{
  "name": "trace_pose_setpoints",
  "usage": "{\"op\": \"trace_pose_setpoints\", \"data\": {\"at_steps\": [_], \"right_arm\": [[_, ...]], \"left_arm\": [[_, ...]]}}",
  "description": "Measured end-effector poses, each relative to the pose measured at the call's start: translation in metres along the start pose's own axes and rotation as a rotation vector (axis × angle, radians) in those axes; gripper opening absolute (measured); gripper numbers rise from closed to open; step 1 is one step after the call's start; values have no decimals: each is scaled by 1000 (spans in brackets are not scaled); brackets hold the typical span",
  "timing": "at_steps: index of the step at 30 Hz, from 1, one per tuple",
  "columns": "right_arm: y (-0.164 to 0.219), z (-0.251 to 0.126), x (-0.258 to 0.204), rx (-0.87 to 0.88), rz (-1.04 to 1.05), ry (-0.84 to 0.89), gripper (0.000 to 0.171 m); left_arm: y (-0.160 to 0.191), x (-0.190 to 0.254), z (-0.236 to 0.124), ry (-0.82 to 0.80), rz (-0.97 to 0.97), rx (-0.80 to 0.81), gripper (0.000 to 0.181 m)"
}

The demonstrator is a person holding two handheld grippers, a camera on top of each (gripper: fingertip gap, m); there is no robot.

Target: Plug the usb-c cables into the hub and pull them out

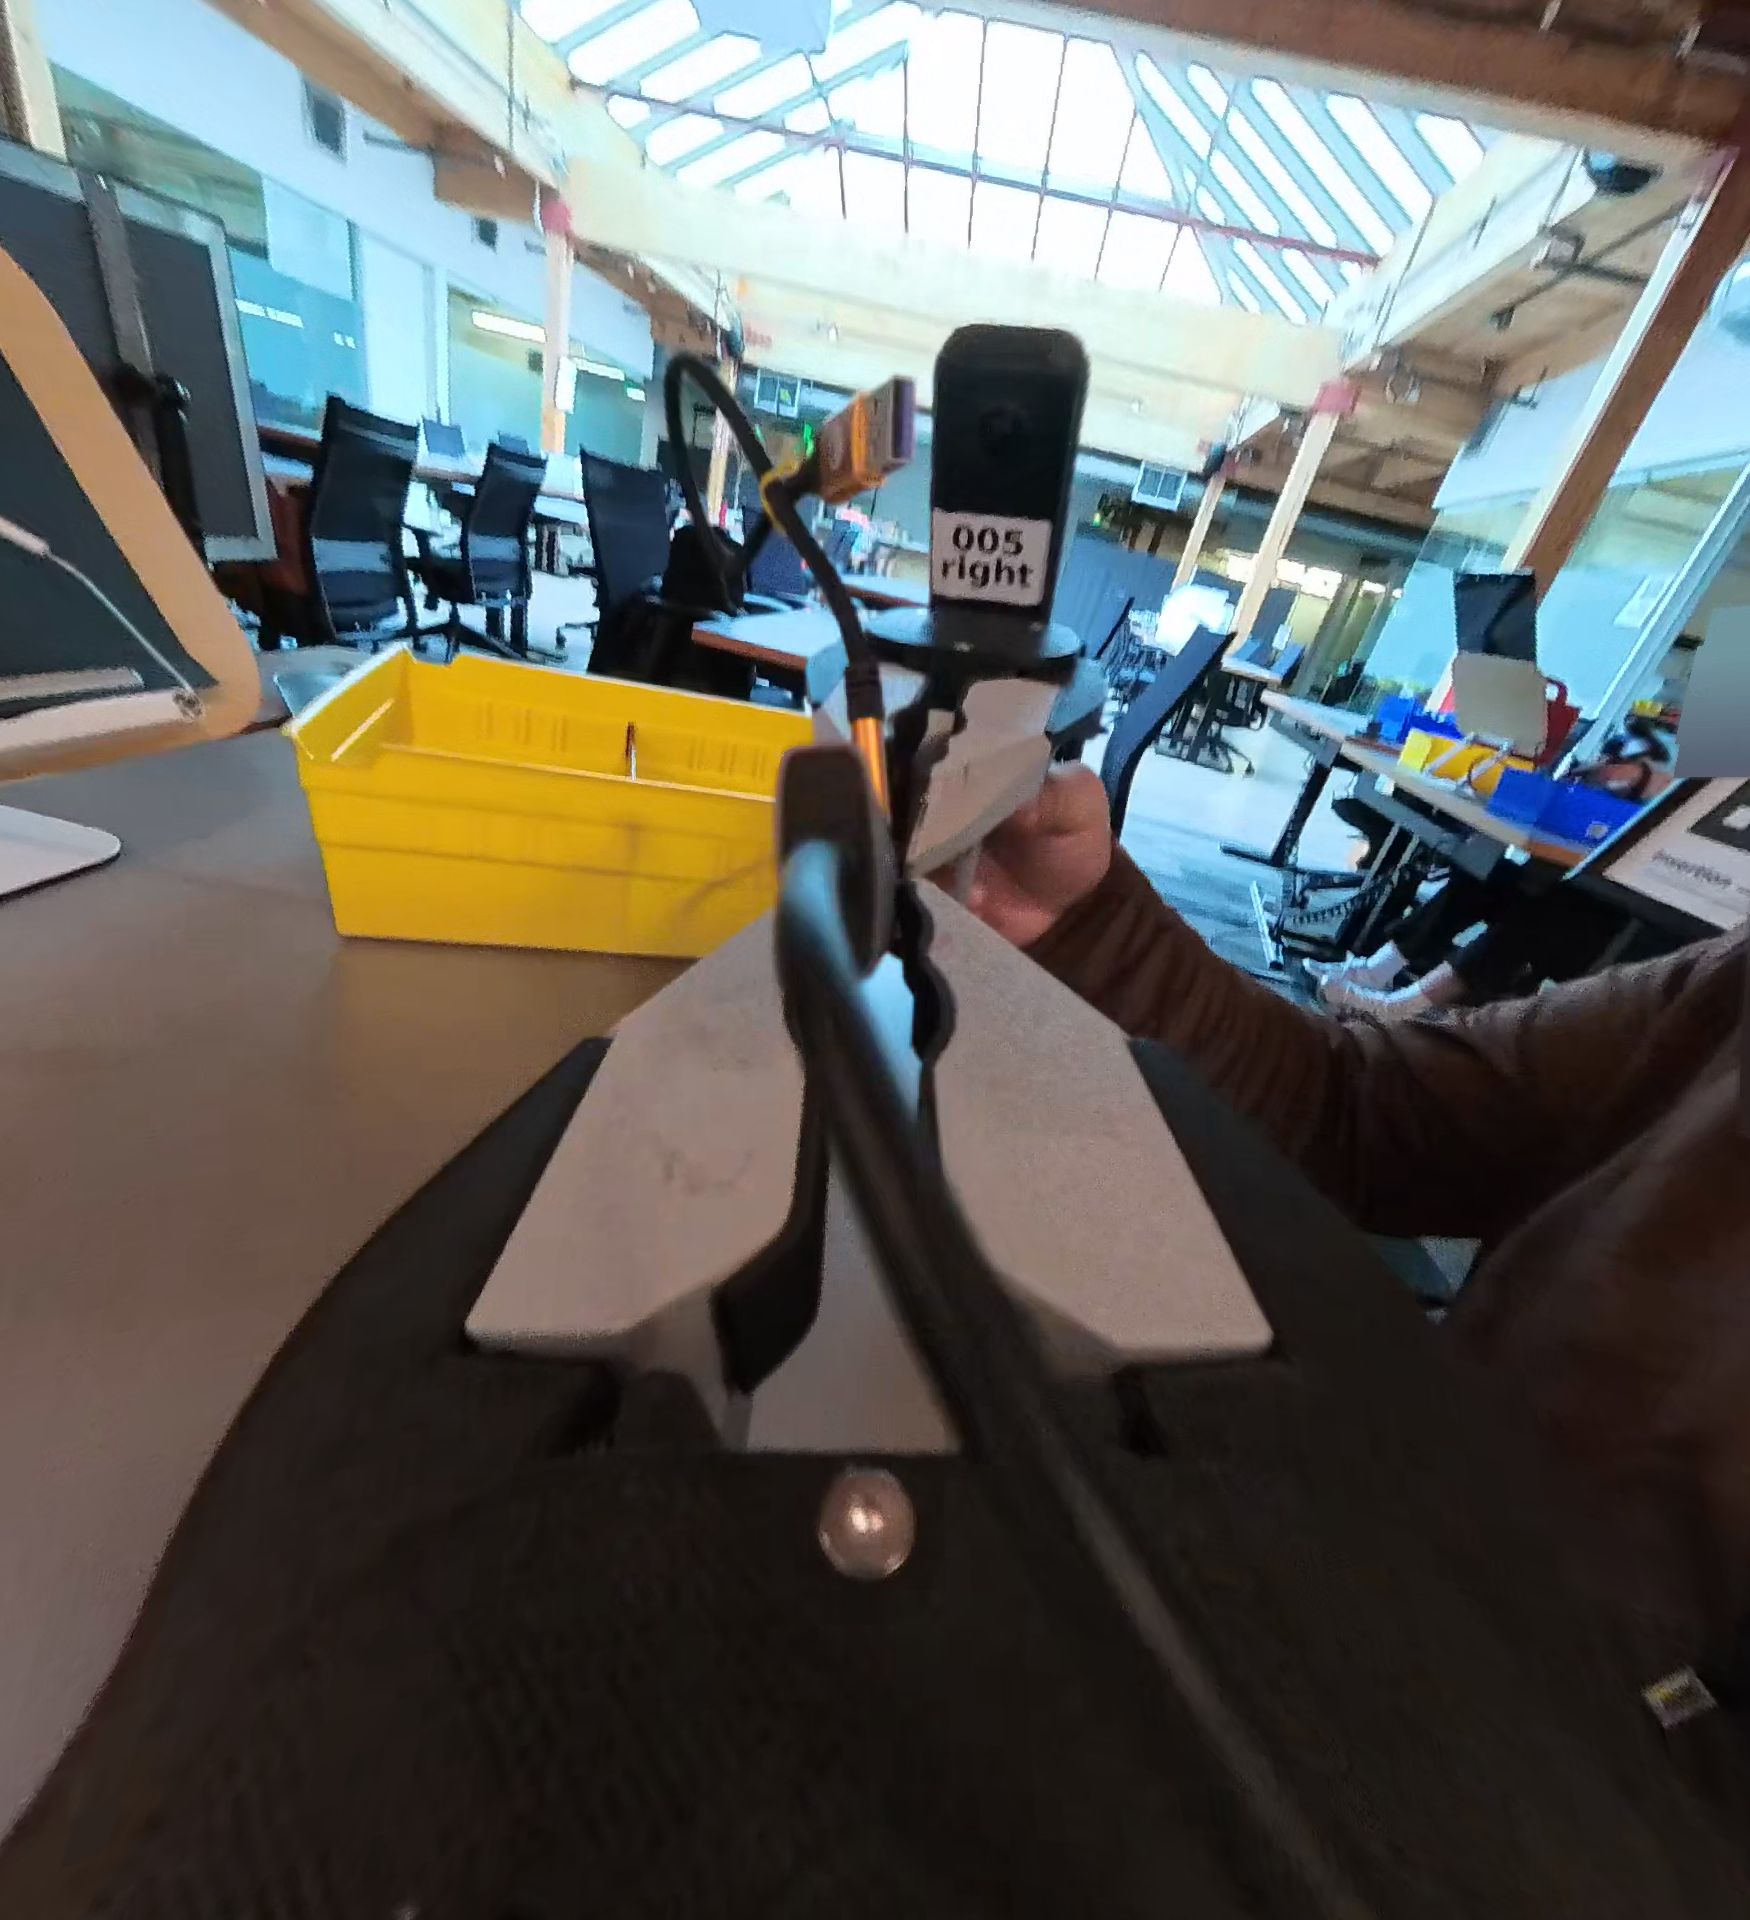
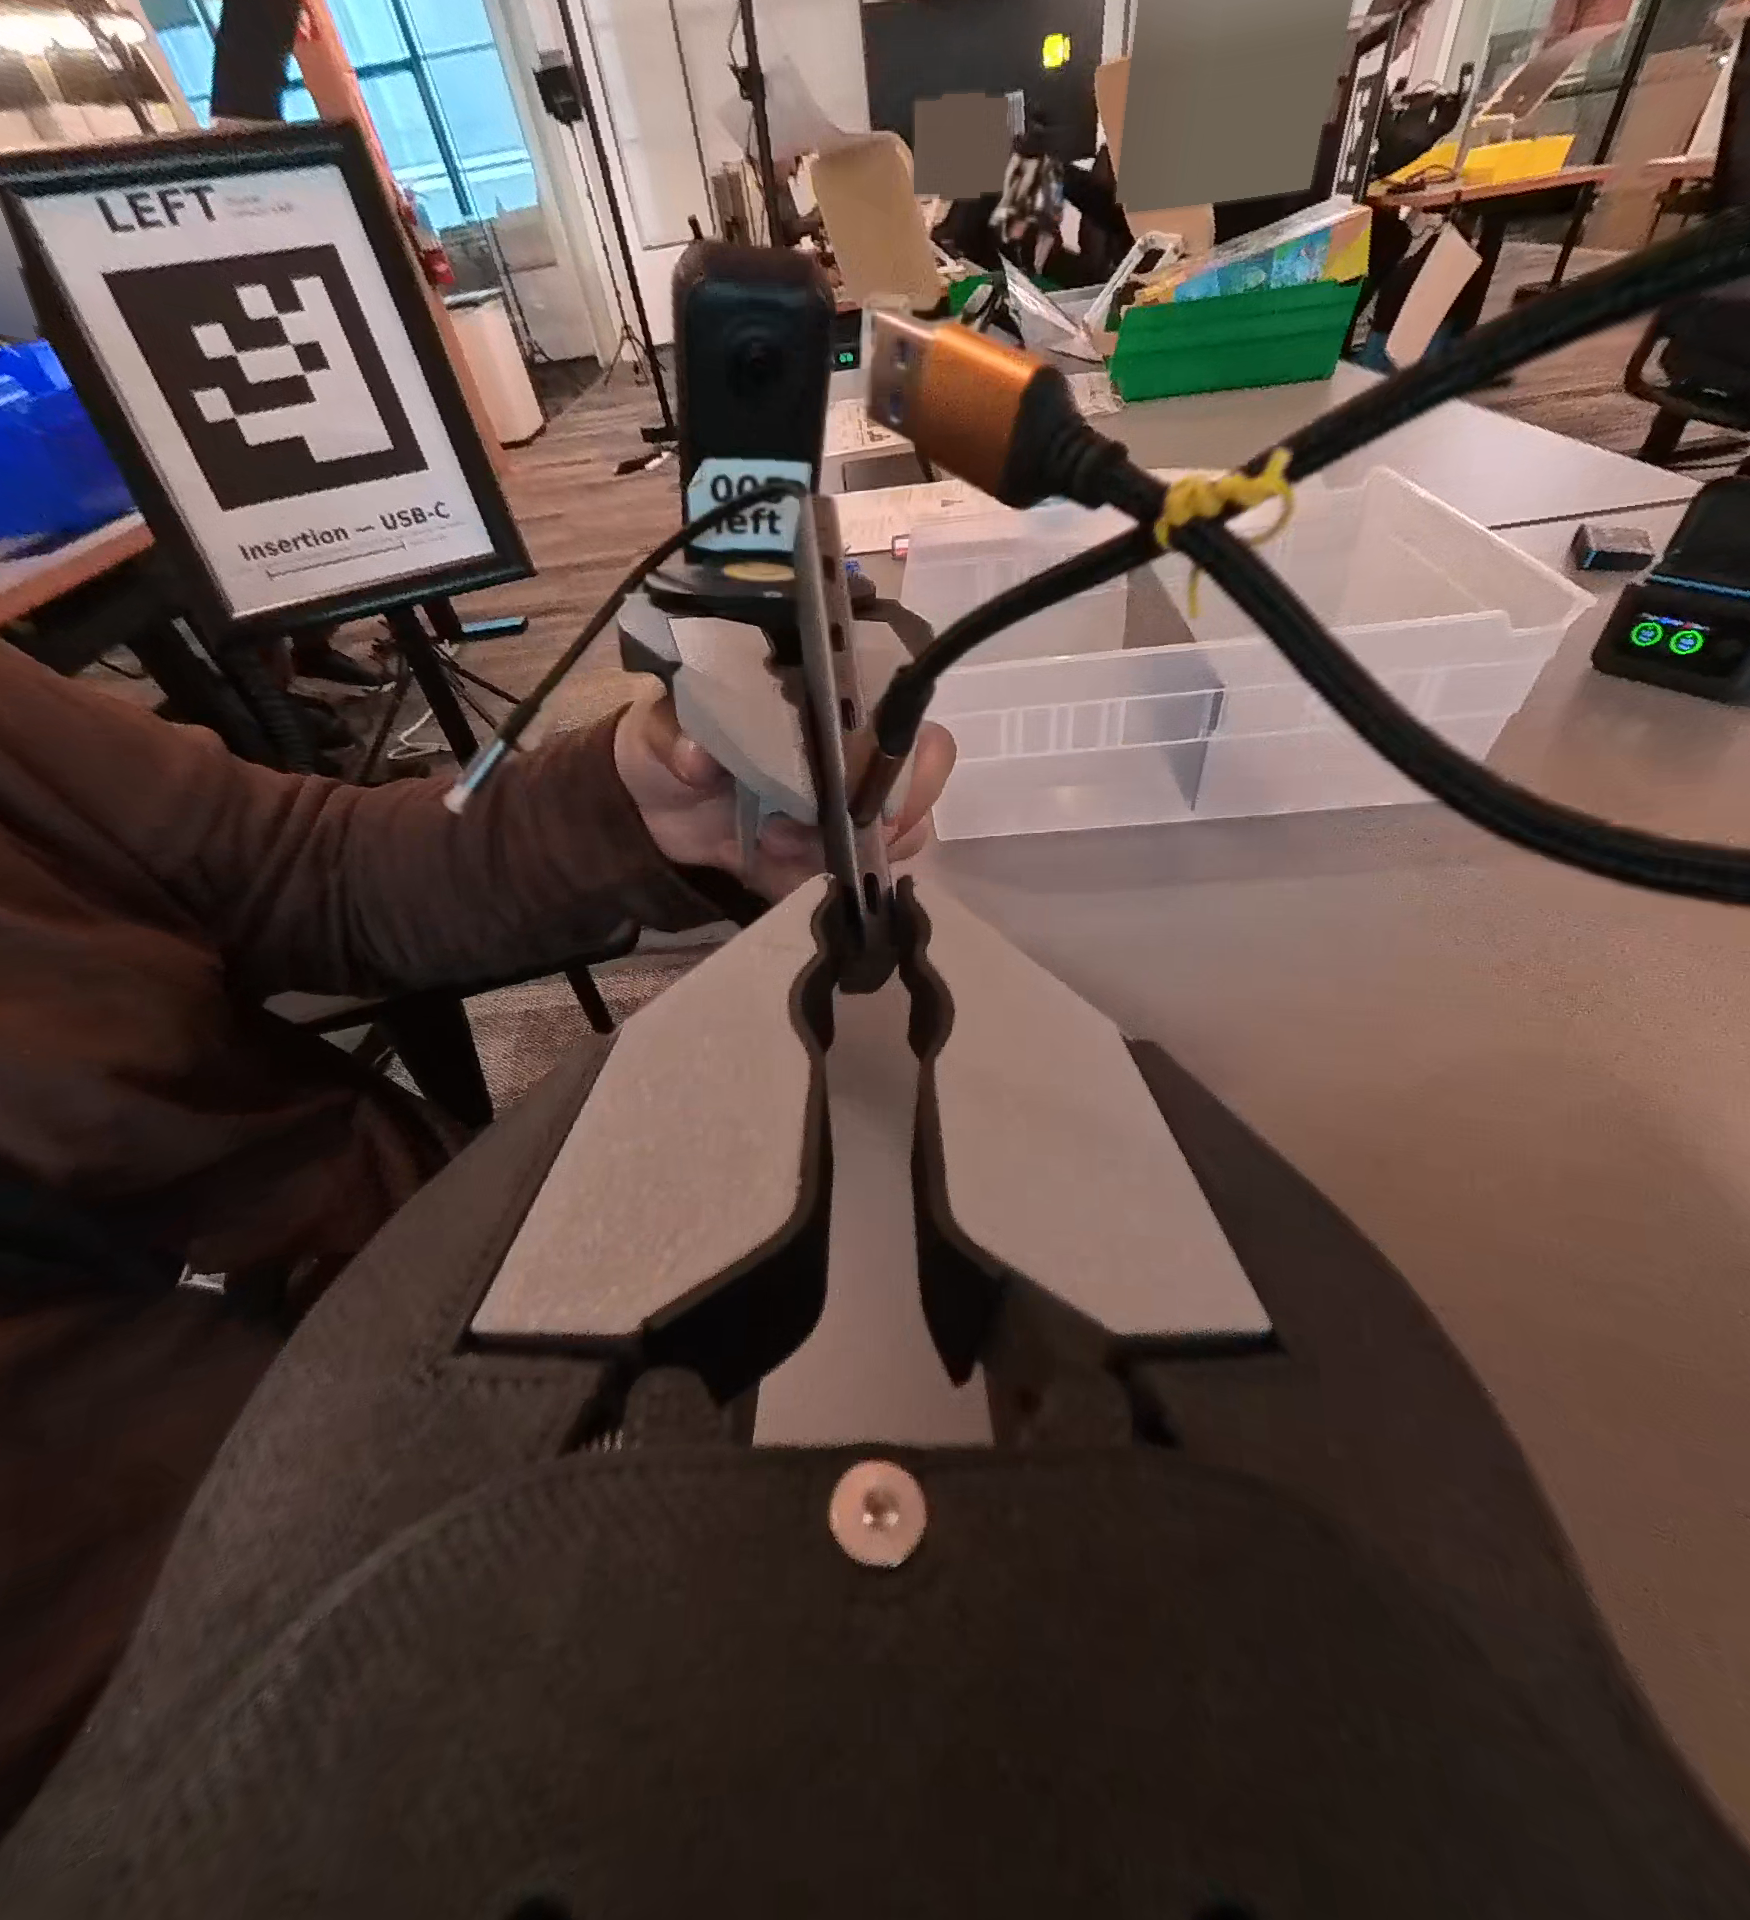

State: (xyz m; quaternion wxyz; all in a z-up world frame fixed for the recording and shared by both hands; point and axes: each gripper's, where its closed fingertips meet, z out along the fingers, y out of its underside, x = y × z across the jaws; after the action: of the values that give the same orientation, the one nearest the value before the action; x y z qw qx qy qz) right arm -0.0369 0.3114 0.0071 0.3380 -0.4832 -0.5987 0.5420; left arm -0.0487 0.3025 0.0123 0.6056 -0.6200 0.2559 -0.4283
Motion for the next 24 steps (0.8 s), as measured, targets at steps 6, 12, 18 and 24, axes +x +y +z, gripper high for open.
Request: {"op": "trace_pose_setpoints", "data": {"at_steps": [6,12,18,24], "right_arm": [[8,4,-4,-26,42,-51,6],[9,4,-7,-46,38,-64,6],[7,4,-2,-15,47,-40,6],[-11,-4,0,117,61,-56,10]], "left_arm": [[7,1,-3,19,-32,-42,9],[10,5,1,32,-14,-41,8],[9,1,3,14,-13,-3,7],[5,1,5,3,-38,34,8]]}}
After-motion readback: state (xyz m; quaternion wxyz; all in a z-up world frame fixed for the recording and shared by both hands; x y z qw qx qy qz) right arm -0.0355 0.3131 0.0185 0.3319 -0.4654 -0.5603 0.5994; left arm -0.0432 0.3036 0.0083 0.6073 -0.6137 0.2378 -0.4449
